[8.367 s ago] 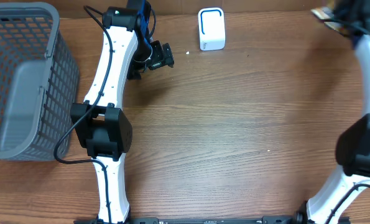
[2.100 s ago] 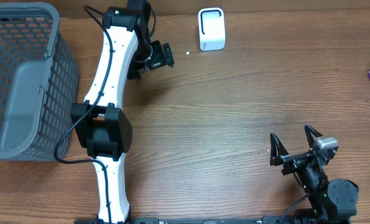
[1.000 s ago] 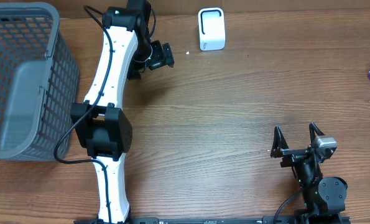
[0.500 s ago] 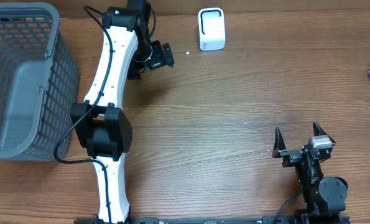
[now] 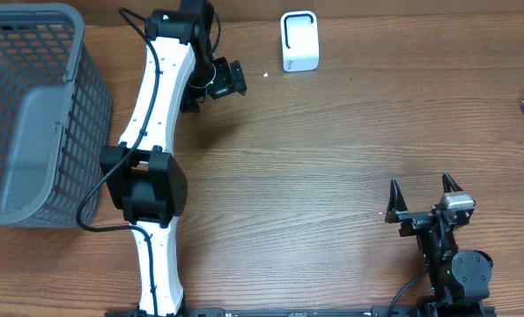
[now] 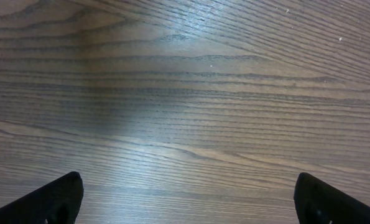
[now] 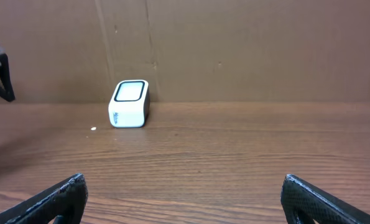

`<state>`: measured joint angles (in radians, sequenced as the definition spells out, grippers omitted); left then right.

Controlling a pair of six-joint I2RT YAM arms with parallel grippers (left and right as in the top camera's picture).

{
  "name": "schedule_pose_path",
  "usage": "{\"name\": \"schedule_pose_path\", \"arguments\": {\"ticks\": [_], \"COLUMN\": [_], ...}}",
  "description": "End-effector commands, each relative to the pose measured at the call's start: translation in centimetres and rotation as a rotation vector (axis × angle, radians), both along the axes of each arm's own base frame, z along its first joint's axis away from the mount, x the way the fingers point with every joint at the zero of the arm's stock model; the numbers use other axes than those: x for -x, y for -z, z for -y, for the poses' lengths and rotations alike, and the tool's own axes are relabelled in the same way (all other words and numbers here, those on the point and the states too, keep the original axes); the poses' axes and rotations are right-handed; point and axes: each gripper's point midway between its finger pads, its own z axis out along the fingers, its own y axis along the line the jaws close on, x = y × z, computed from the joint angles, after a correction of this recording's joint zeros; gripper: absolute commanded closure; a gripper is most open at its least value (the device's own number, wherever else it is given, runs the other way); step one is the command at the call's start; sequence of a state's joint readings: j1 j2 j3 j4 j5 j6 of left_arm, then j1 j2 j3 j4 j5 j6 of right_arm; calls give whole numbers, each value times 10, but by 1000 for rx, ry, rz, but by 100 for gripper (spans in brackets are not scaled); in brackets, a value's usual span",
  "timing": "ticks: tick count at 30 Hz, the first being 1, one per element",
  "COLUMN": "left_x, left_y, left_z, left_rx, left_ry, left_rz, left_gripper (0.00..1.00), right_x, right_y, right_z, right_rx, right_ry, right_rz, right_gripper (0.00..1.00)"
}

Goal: Scan the item barcode

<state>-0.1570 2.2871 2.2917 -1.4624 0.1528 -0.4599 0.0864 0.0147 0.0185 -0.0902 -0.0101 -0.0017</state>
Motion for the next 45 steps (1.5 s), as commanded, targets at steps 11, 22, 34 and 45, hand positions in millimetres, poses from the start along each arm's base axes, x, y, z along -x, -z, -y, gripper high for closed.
{"name": "schedule_pose_path", "arguments": {"ticks": [11,22,34,45], "left_x": [-2,-2,-2,-2], "left_y": [-11,-11,-11,-11], "left_z": [-1,-1,-1,-1], "left_rx": [-4,-4,-4,-4], "left_ry": [18,18,18,18], "left_rz": [32,32,32,32], "left_gripper": [0,0,0,0], "right_x": [0,0,0,0], "right_y": [2,2,1,1], "right_z": [3,3,2,2], "right_rx": [25,62,54,54], "right_ry": [16,14,10,10], "right_rz": [7,12,14,14], "right_gripper": [0,0,0,0]}}
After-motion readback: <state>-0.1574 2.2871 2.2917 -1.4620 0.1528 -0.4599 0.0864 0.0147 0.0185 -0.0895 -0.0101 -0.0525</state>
